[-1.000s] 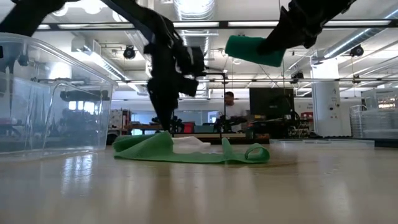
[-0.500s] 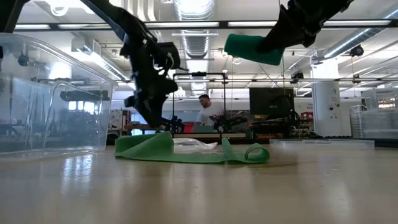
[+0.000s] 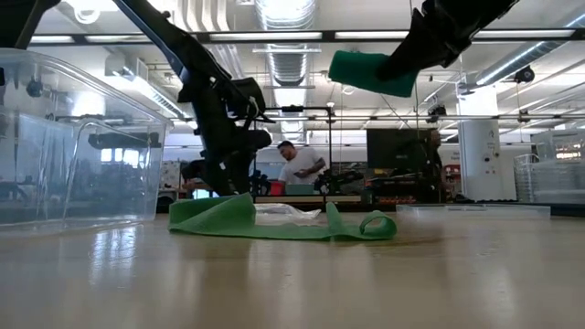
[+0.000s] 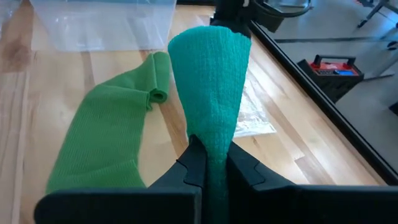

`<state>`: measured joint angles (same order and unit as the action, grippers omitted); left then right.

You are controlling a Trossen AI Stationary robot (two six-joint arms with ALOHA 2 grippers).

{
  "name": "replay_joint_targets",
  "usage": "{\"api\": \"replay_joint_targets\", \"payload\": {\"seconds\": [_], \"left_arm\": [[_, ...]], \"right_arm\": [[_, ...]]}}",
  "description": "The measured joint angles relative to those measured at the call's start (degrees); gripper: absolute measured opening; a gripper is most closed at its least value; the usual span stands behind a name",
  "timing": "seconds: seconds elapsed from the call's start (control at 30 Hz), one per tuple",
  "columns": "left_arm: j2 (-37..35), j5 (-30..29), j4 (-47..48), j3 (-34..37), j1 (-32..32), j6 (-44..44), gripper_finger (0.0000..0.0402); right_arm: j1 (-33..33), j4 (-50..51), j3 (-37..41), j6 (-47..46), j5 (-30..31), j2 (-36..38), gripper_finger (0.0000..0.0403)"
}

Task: Roll bandage
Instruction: Put the rolled light green bandage into the top transparent zip bag

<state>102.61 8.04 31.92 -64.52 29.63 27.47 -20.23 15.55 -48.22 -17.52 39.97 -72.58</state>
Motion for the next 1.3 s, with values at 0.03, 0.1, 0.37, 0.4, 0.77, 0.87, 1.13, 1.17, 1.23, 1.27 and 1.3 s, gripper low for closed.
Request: {"api": "replay_joint_targets", "payload": {"seconds": [0.03, 0.1, 0.37, 0.4, 0.77, 0.87, 1.13, 1.17, 1.23, 1.27, 1.3], "left_arm": [[0.0, 0.0, 0.5, -0.3, 0.0, -0.6, 0.0173], [-0.1, 0.0, 1.3, -0.7, 0.0, -2.4, 0.0173], [0.1, 1.0, 6.6, -0.5, -0.1, 0.1, 0.0154], [0.3, 1.7, 5.9, -0.3, -0.1, 0.1, 0.0153], [4.0, 6.2, -2.1, -0.3, -0.6, -3.2, 0.0145], [3.7, 6.0, -3.7, -0.7, -0.6, -4.4, 0.0122], [3.5, 6.0, -3.9, -2.1, -0.7, -12.2, 0.0019], [3.5, 6.0, -4.0, -2.1, -0.7, -12.5, 0.001], [3.5, 6.1, -3.9, -2.1, -0.7, -14.1, 0.0008], [3.5, 6.1, -4.0, -2.1, -0.8, -16.0, 0.001], [3.5, 6.1, -4.1, -2.1, -0.9, -17.8, 0.0011]], "right_arm": [[0.0, 0.0, 0.0, 0.0, 0.0, 0.0, 0.0019], [0.0, 0.0, 0.0, 0.3, 0.0, 0.0, 0.0019], [0.4, 0.0, 0.0, 0.6, -3.0, 0.0, 0.0019], [0.4, 0.0, 0.0, 0.6, -3.0, 0.0, 0.0019], [0.8, 0.0, 0.0, -0.5, -3.0, 0.0, 0.0019], [0.9, 0.0, 0.0, -0.5, -2.9, 0.0, 0.0019], [1.1, 0.0, 0.0, -0.5, -3.0, 0.0, 0.0019], [1.1, 0.0, 0.0, -0.5, -3.0, 0.0, 0.0019], [1.1, 0.0, 0.0, -0.5, -3.0, 0.0, 0.0019], [1.2, 0.0, 0.0, -0.5, -3.0, 0.0, 0.0019], [1.1, -0.1, 0.0, -0.5, -3.0, 0.0, 0.0019]]}}
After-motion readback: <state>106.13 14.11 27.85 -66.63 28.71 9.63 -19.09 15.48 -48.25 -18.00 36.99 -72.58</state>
